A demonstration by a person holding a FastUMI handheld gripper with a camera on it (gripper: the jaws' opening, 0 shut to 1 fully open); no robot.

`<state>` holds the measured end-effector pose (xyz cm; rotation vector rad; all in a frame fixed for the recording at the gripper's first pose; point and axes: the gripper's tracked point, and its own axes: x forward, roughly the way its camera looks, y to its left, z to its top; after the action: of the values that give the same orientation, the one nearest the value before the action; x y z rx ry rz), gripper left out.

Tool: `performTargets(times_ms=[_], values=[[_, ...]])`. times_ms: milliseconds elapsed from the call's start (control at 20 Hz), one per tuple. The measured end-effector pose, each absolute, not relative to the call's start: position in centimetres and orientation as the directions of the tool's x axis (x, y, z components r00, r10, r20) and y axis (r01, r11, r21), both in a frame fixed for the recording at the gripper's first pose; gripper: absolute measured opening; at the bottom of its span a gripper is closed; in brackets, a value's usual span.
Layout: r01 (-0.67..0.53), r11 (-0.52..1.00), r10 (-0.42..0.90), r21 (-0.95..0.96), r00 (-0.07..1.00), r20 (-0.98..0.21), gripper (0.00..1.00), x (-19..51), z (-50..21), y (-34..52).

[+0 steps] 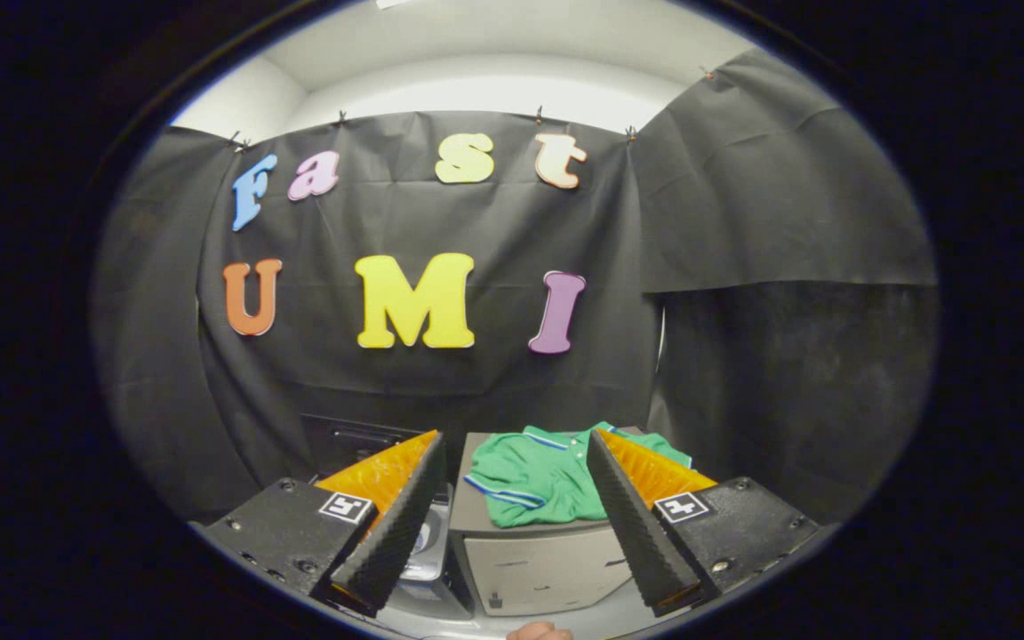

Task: Put the clothes into the washing machine and then close the washing machine lid.

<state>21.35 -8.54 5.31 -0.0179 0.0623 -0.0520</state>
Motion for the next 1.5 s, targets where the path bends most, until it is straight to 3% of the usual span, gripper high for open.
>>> performTargets(times_ms=[250, 450, 650, 1000, 1500], values=[[0.102, 0.995, -0.101, -0.003, 0.980, -0.171, 1.00, 30.3, 2.3, -14.1], [0.138, 0.988, -0.105, 0.066, 0.926, -0.362, 1.00, 36.4, -2.7, -18.1], [0.157, 0.987, -0.124, 0.035, 0.879, -0.460, 1.00, 41.5, -6.8, -21.0], [0.165, 0.985, -0.168, -0.053, 0.834, -0.525, 1.00, 43.9, -10.3, -22.2], [0.125, 0.991, -0.134, -0.058, 0.783, -0.608, 1.00, 43.8, -11.7, -22.0]])
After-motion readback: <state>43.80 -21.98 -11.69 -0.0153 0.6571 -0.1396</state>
